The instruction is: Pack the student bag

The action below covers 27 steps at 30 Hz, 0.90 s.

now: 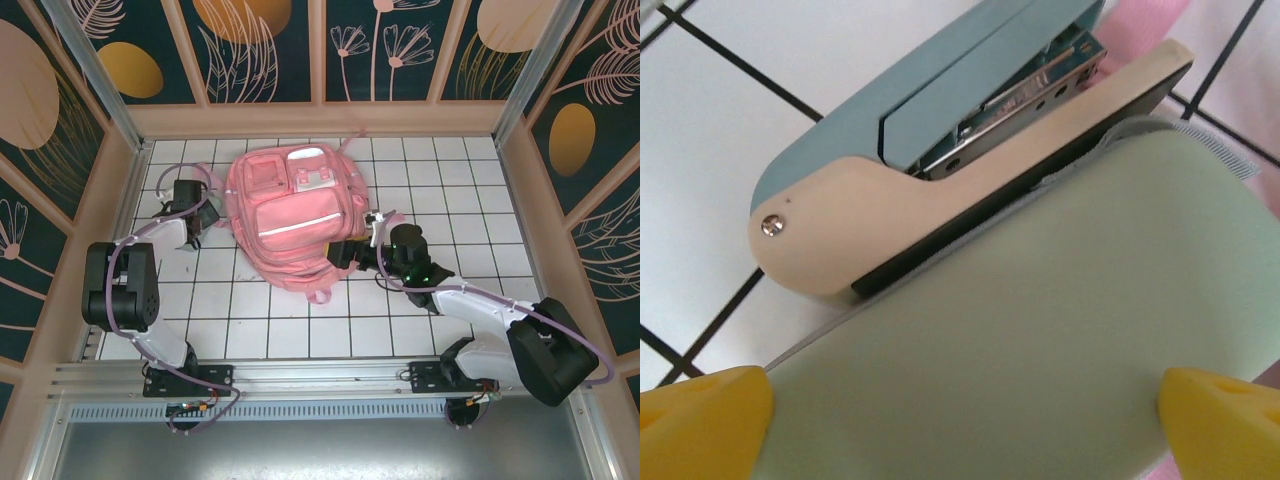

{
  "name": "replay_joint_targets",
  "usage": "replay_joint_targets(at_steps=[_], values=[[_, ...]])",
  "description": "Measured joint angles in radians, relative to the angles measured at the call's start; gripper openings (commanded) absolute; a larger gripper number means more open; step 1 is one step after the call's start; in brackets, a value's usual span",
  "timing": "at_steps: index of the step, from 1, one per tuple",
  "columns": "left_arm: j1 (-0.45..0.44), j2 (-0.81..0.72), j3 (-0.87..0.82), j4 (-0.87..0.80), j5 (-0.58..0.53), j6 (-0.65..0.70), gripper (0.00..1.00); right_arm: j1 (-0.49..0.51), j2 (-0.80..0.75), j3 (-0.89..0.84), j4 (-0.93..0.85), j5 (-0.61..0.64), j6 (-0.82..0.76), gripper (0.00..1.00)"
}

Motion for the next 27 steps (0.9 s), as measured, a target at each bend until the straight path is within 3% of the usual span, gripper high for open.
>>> replay_joint_targets(at_steps=[6,18,22,27], values=[[0.035,0.008,-0.033,0.093,0.058,0.004,0.98,0.0,0.0,0.0,0.005,-0.01,0.0,0.99],[0.035,-0.069,-0.161,0.19,0.37,-0.003,0.95,-0.006,0.006,0.0,0.011,-0.025,0.004,0.99],[0.012,-0.069,-0.164,0.171,0.385,0.002,0.95,-0.006,0.011,-0.001,0.016,-0.025,0.007,0.99],[-0.023,-0.055,-0.131,0.112,0.325,0.024,0.97,-0.006,0.013,-0.001,0.018,-0.029,0.01,0.99]])
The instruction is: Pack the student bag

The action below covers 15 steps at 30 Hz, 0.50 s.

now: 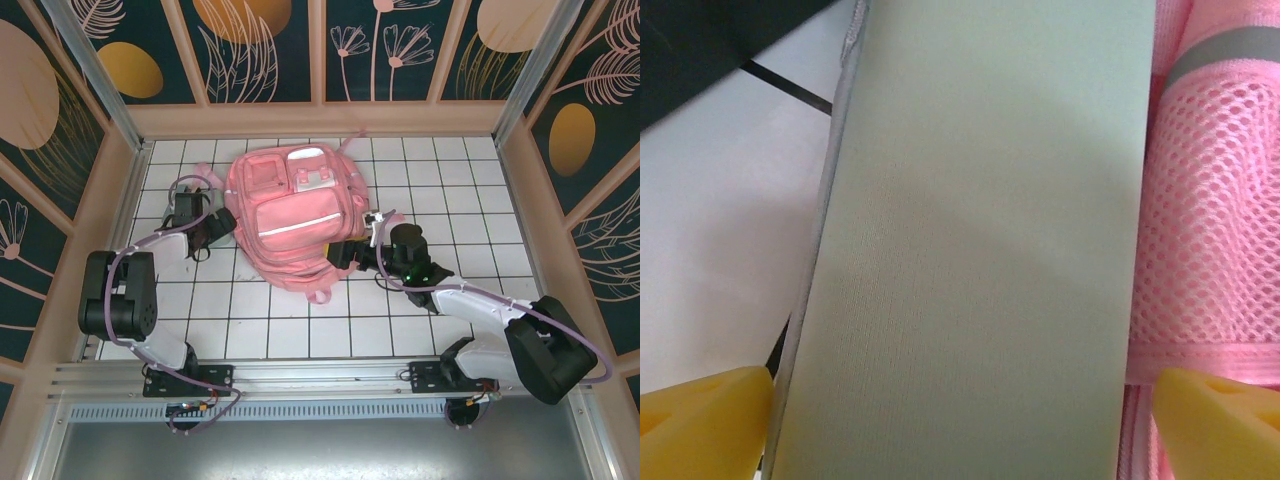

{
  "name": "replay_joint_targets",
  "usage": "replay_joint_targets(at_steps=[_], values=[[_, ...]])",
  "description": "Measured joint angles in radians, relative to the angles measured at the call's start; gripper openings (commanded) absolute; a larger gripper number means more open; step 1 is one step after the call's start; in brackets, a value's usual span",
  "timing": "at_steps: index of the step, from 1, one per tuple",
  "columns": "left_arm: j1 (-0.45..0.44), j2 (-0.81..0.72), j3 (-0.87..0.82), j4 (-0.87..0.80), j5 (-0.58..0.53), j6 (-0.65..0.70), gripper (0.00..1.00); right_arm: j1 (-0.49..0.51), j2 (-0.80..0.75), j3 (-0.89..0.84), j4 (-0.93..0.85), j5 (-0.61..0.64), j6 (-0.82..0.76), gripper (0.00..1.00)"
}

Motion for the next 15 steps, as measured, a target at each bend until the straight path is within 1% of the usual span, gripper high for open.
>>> replay_joint_targets(at_steps=[3,6,8,11,15], values=[[-0.005,0.023,0.03,-0.026,-0.056,0.019,0.99,0.0,0.004,0.0,0.005,-0.008,0.004,0.99],[-0.019,0.048,0.063,-0.053,-0.114,0.041,0.97,-0.001,0.006,0.0,0.005,-0.018,0.013,0.99],[-0.034,0.071,0.089,-0.073,-0.149,0.052,0.92,-0.002,0.006,0.0,0.005,-0.021,0.017,0.99],[-0.05,0.118,0.126,-0.091,-0.184,0.072,0.89,-0.002,0.006,0.0,0.005,-0.021,0.017,0.99],[-0.052,0.146,0.15,-0.093,-0.206,0.082,0.91,-0.002,0.006,0.0,0.005,-0.022,0.018,0.99]])
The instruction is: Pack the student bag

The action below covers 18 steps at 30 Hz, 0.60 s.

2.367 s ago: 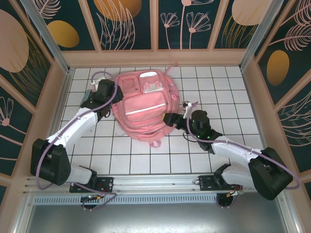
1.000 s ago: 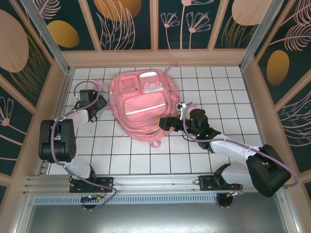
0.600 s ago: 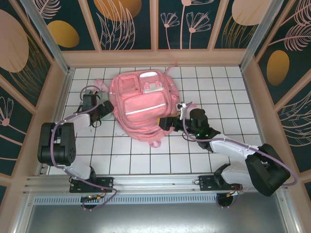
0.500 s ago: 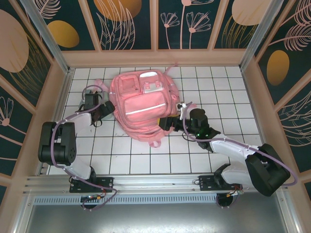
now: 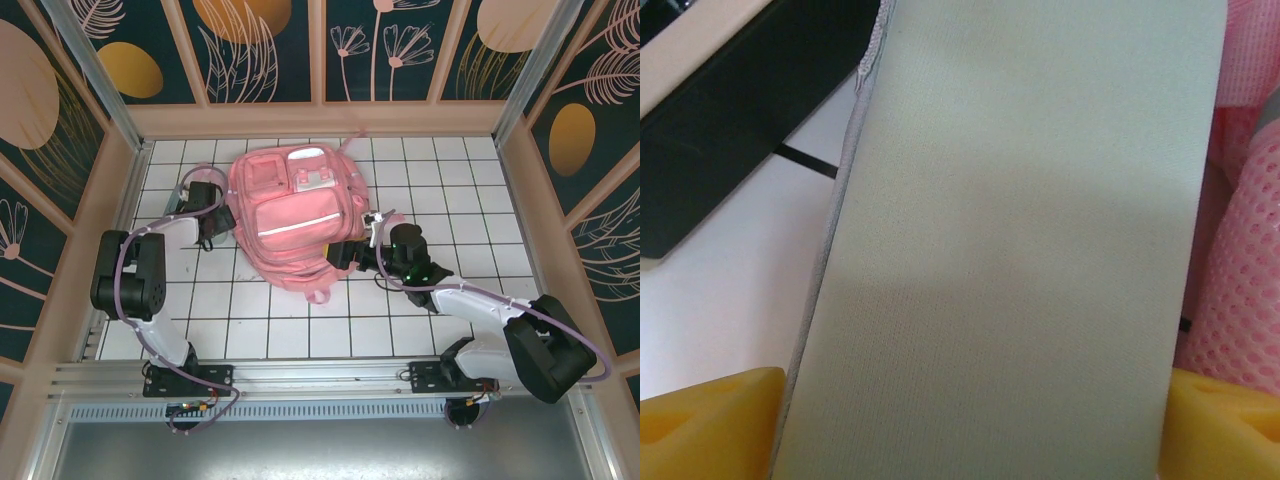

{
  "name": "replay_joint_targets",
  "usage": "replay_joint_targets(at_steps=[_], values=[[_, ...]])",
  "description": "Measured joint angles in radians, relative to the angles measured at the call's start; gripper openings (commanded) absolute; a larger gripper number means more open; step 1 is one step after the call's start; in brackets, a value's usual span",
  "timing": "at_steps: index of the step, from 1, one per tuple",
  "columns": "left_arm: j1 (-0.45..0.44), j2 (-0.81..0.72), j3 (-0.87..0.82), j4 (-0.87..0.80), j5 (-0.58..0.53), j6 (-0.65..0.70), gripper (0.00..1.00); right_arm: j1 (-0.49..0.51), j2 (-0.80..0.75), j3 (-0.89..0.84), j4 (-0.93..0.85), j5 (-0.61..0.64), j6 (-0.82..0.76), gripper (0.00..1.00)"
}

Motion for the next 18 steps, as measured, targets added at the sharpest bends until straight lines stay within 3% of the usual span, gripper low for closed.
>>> replay_joint_targets(at_steps=[3,9,14,18], values=[[0.0,0.021,0.019,0.0,-0.006,0.004,0.89,0.0,0.002,0.0,0.0,0.0,0.0,0.99],[-0.005,0.016,0.021,0.003,-0.015,0.002,0.75,-0.007,0.009,0.0,0.0,-0.003,0.0,0.99],[-0.005,-0.06,-0.041,-0.014,-0.011,-0.014,0.72,-0.01,0.026,0.0,0.0,0.002,0.0,0.98],[-0.005,-0.152,-0.095,-0.024,0.01,-0.045,0.72,-0.01,0.076,0.003,-0.005,0.026,0.016,0.91]])
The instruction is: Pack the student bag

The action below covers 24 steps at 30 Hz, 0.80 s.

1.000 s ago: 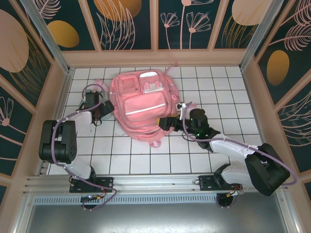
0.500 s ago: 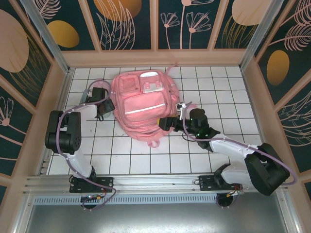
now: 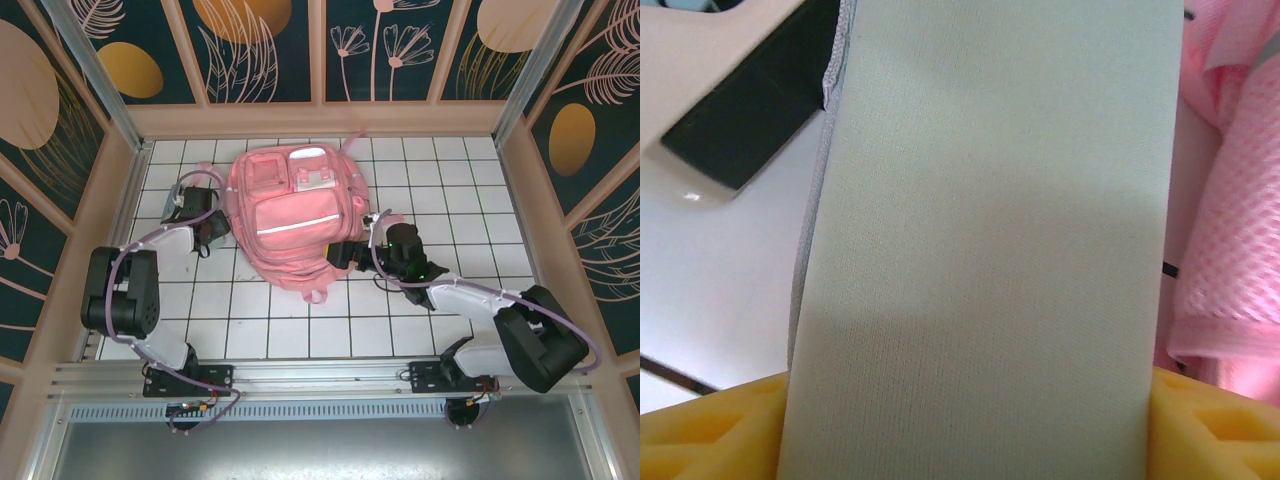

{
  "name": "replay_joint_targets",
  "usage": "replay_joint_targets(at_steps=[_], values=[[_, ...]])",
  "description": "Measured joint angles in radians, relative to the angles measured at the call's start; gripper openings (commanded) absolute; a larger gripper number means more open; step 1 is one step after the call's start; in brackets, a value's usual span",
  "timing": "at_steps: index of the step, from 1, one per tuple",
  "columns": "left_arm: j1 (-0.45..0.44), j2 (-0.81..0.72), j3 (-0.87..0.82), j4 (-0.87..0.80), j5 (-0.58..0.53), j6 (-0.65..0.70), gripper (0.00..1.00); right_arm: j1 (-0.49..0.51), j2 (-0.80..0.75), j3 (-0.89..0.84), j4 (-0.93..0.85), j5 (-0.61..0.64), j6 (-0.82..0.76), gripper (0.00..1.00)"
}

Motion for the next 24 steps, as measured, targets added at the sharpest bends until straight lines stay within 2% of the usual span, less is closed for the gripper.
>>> replay_joint_targets(at_steps=[6,9,14,18,21,22,24], values=[[-0.001,-0.144,-0.075,0.001,0.033,-0.045,0.71,0.0,0.025,0.022,-0.076,0.094,0.045,0.86],[-0.005,-0.203,-0.101,0.001,0.04,-0.061,0.71,0.0,0.014,0.022,-0.11,0.138,0.062,0.77],[-0.012,-0.268,-0.132,0.002,0.055,-0.081,0.71,0.001,-0.006,0.022,-0.163,0.199,0.092,0.7],[-0.02,-0.28,-0.145,0.003,0.056,-0.089,0.71,0.001,0.004,0.022,-0.174,0.22,0.117,0.53],[-0.024,-0.29,-0.153,0.002,0.063,-0.089,0.7,0.001,0.041,0.025,-0.169,0.222,0.123,0.52],[-0.025,-0.293,-0.154,0.002,0.063,-0.09,0.7,0.001,0.059,0.03,-0.168,0.22,0.122,0.46],[-0.027,-0.303,-0.156,0.002,0.067,-0.092,0.7,0.001,0.103,0.048,-0.167,0.212,0.122,0.27]])
